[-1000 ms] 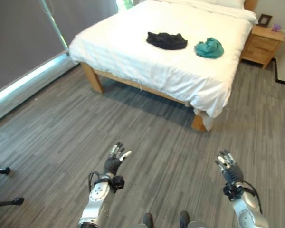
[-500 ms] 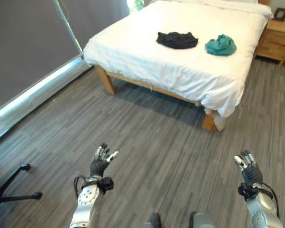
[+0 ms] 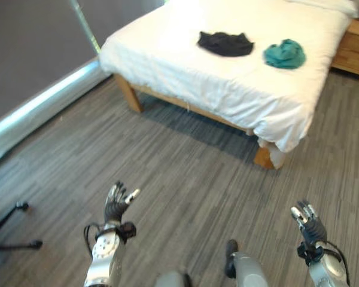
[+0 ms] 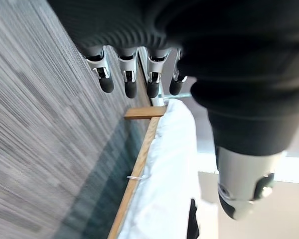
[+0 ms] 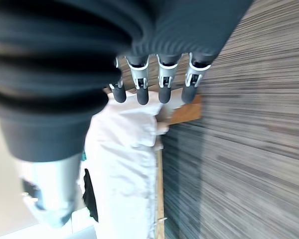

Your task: Pick up bed clothes into laundry basket.

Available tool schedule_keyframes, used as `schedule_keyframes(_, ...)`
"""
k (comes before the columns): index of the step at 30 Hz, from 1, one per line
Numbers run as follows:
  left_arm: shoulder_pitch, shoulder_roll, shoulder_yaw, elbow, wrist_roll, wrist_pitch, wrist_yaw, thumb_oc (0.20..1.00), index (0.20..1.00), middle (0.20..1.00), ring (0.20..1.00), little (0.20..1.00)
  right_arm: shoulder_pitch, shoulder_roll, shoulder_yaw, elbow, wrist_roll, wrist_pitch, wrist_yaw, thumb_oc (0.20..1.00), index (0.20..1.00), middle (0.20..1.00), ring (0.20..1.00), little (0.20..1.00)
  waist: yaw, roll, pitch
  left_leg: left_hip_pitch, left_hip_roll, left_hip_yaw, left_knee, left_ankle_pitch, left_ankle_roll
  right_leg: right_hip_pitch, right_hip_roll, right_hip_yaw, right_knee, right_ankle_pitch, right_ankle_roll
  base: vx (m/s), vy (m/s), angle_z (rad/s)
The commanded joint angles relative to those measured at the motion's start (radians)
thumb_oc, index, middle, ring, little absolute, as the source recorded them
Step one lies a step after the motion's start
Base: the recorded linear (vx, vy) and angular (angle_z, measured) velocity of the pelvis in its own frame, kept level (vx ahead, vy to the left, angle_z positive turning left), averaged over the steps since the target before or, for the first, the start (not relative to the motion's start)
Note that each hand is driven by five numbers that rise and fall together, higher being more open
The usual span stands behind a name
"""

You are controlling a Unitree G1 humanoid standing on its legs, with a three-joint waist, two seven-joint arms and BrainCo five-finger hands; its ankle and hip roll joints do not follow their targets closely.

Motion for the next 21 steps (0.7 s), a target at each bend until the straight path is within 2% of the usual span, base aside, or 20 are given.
schedule_keyframes(1, -0.026, 0.055, 0.003, -0.077, -0.049, -0.05, 0.008, 1.0, 1.0, 1.0, 1.0, 1.0, -0.077, -0.05, 0.004, -0.084, 0.042, -0.063, -0.035, 1.0, 1.0, 1.0, 1.0, 1.0, 0.017, -0.044, 0.052, 0.155, 0.003, -0.023, -0.174, -0.043, -0.024, 0.156, -0.013, 0.061, -0.254, 0.111, 0.051, 0.41, -0.039, -0.33)
schedule_keyframes(2, -0.026, 0.052, -0.001, -0.074, -0.058, -0.051, 0.002, 1.0, 1.0, 1.0, 1.0, 1.0, -0.078, -0.052, 0.002, -0.09, 0.037, -0.063, -0.028, 1.0, 1.0, 1.0, 1.0, 1.0, 0.032, -0.042, 0.049, 0.102, 0.006, -0.017, -0.269, -0.05, -0.02, 0.186, -0.011, 0.068, -0.257, 0.097, 0.058, 0.51, 0.011, -0.16)
schedule_keyframes(4, -0.02, 0.052, -0.013, -0.07, -0.065, -0.057, -0.013, 1.0, 1.0, 1.0, 1.0, 1.0, -0.076, -0.064, 0.002, -0.102, 0.0, -0.066, -0.02, 1.0, 1.0, 1.0, 1.0, 1.0, 0.049, -0.031, 0.041, 0.101, 0.043, 0.01, -0.475, -0.03, -0.027, 0.233, -0.016, 0.075, -0.252, 0.063, 0.077, 0.56, 0.107, 0.05)
schedule_keyframes(5, -0.018, 0.057, -0.012, -0.057, -0.057, -0.06, -0.015, 1.0, 1.0, 1.0, 1.0, 1.0, -0.075, -0.074, 0.004, -0.11, -0.026, -0.069, -0.02, 1.0, 1.0, 1.0, 1.0, 1.0, 0.06, -0.021, 0.037, 0.11, 0.051, 0.037, -0.665, 0.006, -0.03, 0.256, -0.016, 0.08, -0.25, 0.038, 0.089, 0.76, 0.269, 0.04)
schedule_keyframes(6, -0.013, 0.058, -0.004, -0.05, -0.055, -0.061, -0.017, 1.0, 1.0, 1.0, 1.0, 1.0, -0.077, -0.086, 0.009, -0.116, -0.053, -0.066, -0.014, 1.0, 1.0, 1.0, 1.0, 1.0, 0.087, -0.002, 0.027, 0.133, 0.022, -0.014, -0.895, 0.049, -0.038, 0.306, -0.01, 0.104, -0.253, 0.011, 0.106, 0.78, 0.307, -0.16)
schedule_keyframes(7, -0.009, 0.055, 0.006, -0.046, -0.057, -0.063, -0.015, 1.0, 1.0, 1.0, 1.0, 1.0, -0.081, -0.091, 0.005, -0.112, -0.057, -0.068, -0.008, 1.0, 1.0, 1.0, 1.0, 1.0, 0.098, 0.013, 0.014, 0.13, 0.02, -0.042, -0.981, 0.087, -0.052, 0.326, 0.0, 0.115, -0.261, -0.001, 0.113, 0.57, 0.227, -0.06)
schedule_keyframes(8, -0.008, 0.054, 0.006, -0.046, -0.057, -0.063, -0.015, 1.0, 1.0, 1.0, 1.0, 1.0, -0.08, -0.092, 0.006, -0.111, -0.056, -0.068, -0.008, 1.0, 1.0, 1.0, 1.0, 1.0, 0.097, 0.01, 0.015, 0.142, 0.017, -0.04, -0.996, 0.093, -0.053, 0.33, -0.003, 0.115, -0.26, -0.004, 0.113, 0.57, 0.184, -0.36)
schedule_keyframes(9, -0.007, 0.054, 0.023, -0.036, -0.047, -0.067, -0.008, 1.0, 1.0, 1.0, 1.0, 1.0, -0.087, -0.098, -0.014, -0.107, -0.069, -0.072, -0.016, 1.0, 1.0, 1.0, 1.0, 1.0, 0.103, 0.022, -0.003, 0.127, 0.016, -0.045, -1.083, 0.119, -0.08, 0.387, -0.012, 0.132, -0.274, -0.025, 0.125, 0.56, 0.154, -0.65)
schedule_keyframes(11, -0.01, 0.059, 0.041, -0.036, -0.041, -0.066, -0.006, 1.0, 1.0, 1.0, 1.0, 1.0, -0.084, -0.08, -0.04, -0.112, -0.059, -0.072, -0.022, 1.0, 1.0, 1.0, 1.0, 1.0, 0.106, 0.026, -0.023, 0.137, 0.022, -0.014, -1.067, 0.138, -0.088, 0.441, -0.027, 0.152, -0.292, -0.037, 0.142, 0.65, 0.207, -0.8)
schedule_keyframes(13, 0.011, 0.058, 0.058, -0.046, -0.045, -0.07, -0.007, 1.0, 1.0, 1.0, 1.0, 1.0, -0.075, -0.048, -0.048, -0.106, -0.043, -0.068, -0.021, 1.0, 1.0, 1.0, 1.0, 1.0, 0.117, 0.017, -0.056, 0.149, 0.017, -0.015, -1.022, 0.108, -0.072, 0.486, -0.063, 0.17, -0.31, -0.055, 0.16, 0.59, 0.277, -0.71)
schedule_keyframes(14, 0.015, 0.058, 0.067, -0.046, -0.033, -0.071, 0.0, 1.0, 1.0, 1.0, 1.0, 1.0, -0.082, -0.02, -0.036, -0.105, -0.02, -0.07, -0.008, 1.0, 1.0, 1.0, 1.0, 1.0, 0.121, 0.01, -0.064, 0.125, 0.006, -0.007, -0.951, 0.075, -0.053, 0.485, -0.108, 0.178, -0.272, -0.045, 0.18, 0.44, 0.266, -0.83)
schedule_keyframes(15, 0.016, 0.059, 0.068, -0.047, -0.033, -0.071, 0.0, 1.0, 1.0, 1.0, 1.0, 1.0, -0.082, -0.019, -0.035, -0.105, -0.02, -0.07, -0.008, 1.0, 1.0, 1.0, 1.0, 1.0, 0.123, 0.007, -0.067, 0.121, 0.004, -0.004, -0.944, 0.07, -0.051, 0.481, -0.112, 0.18, -0.268, -0.048, 0.182, 0.55, 0.41, -0.54)
schedule_keyframes(16, 0.018, 0.069, 0.064, -0.055, -0.014, -0.066, -0.001, 1.0, 1.0, 1.0, 1.0, 1.0, -0.083, -0.003, -0.02, -0.115, -0.02, -0.065, 0.005, 1.0, 1.0, 1.0, 1.0, 1.0, 0.125, -0.016, -0.072, 0.129, -0.033, 0.034, -0.885, -0.004, 0.001, 0.409, -0.187, 0.202, -0.089, 0.08, 0.213, 0.26, 0.228, -0.3)
schedule_keyframes(17, 0.018, 0.069, 0.063, -0.055, -0.014, -0.066, -0.001, 1.0, 1.0, 1.0, 1.0, 1.0, -0.083, -0.003, -0.02, -0.115, -0.02, -0.065, 0.005, 1.0, 1.0, 1.0, 1.0, 1.0, 0.126, -0.015, -0.074, 0.128, -0.032, 0.035, -0.885, -0.004, 0.001, 0.407, -0.186, 0.204, -0.089, 0.08, 0.212, 0.49, 0.496, -0.14)
schedule_keyframes(18, 0.005, 0.081, 0.047, -0.057, 0.006, -0.061, 0.0, 1.0, 1.0, 1.0, 1.0, 1.0, -0.074, 0.009, 0.001, -0.13, -0.028, -0.06, 0.012, 1.0, 1.0, 1.0, 1.0, 1.0, 0.108, -0.012, -0.054, 0.195, -0.085, 0.057, -0.892, -0.05, 0.056, 0.309, -0.211, 0.247, 0.165, 0.248, 0.191, 0.23, 0.278, -0.1)
schedule_keyframes(19, 0.004, 0.081, 0.047, -0.057, 0.006, -0.061, 0.0, 1.0, 1.0, 1.0, 1.0, 1.0, -0.075, 0.009, 0.001, -0.13, -0.029, -0.06, 0.012, 1.0, 1.0, 1.0, 1.0, 1.0, 0.112, -0.01, -0.056, 0.193, -0.082, 0.06, -0.895, -0.047, 0.057, 0.304, -0.208, 0.252, 0.164, 0.251, 0.191, 0.41, 0.507, 0.0)
schedule_keyframes(20, -0.011, 0.102, 0.036, -0.069, 0.009, -0.061, -0.005, 1.0, 1.0, 1.0, 1.0, 1.0, -0.085, 0.0, 0.02, -0.133, -0.07, -0.057, 0.012, 1.0, 1.0, 1.0, 1.0, 1.0, 0.083, 0.007, -0.012, 0.265, -0.101, 0.063, -0.918, -0.074, 0.092, 0.175, -0.201, 0.271, 0.351, 0.317, 0.19, 0.28, 0.325, 0.06)
schedule_keyframes(21, -0.014, 0.113, 0.036, -0.078, 0.027, -0.058, -0.008, 1.0, 1.0, 1.0, 1.0, 1.0, -0.09, -0.011, 0.024, -0.128, -0.11, -0.052, 0.006, 1.0, 1.0, 1.0, 1.0, 1.0, 0.075, 0.016, 0.0, 0.297, -0.103, 0.064, -0.933, -0.092, 0.103, 0.118, -0.213, 0.248, 0.381, 0.298, 0.191, 0.28, 0.322, -0.16)
